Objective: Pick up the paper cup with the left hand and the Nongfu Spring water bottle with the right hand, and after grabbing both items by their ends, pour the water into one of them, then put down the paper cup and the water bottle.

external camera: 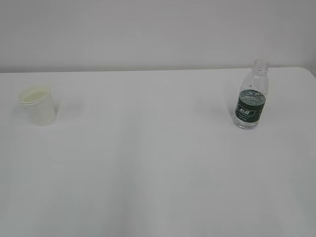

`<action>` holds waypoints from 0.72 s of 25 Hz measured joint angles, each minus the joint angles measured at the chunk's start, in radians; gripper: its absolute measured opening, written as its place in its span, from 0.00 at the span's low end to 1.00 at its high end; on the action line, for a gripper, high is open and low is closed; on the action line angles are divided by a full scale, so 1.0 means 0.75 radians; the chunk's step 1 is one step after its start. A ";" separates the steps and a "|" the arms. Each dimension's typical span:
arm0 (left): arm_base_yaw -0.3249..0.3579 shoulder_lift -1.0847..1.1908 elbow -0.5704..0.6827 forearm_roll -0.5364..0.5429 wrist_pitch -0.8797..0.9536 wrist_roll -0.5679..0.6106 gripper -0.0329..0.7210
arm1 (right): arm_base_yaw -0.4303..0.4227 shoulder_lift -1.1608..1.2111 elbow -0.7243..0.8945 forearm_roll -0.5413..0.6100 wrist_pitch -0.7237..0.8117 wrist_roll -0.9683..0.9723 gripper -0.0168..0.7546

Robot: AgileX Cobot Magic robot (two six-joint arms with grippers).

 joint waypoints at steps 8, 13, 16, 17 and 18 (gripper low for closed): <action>0.000 -0.045 0.000 0.000 0.005 0.000 0.70 | 0.000 -0.056 0.000 0.005 0.000 0.002 0.72; 0.000 -0.045 0.000 -0.001 0.005 0.000 0.69 | 0.000 -0.056 0.000 0.005 0.000 0.002 0.72; 0.000 -0.045 0.000 -0.001 0.005 0.000 0.67 | 0.000 -0.056 0.000 0.005 0.000 0.002 0.72; 0.000 -0.045 0.000 -0.001 0.005 0.000 0.67 | 0.000 -0.056 0.000 0.005 0.000 0.002 0.72; 0.000 -0.045 0.000 -0.001 0.005 0.000 0.66 | 0.000 -0.056 0.000 0.005 0.000 0.002 0.72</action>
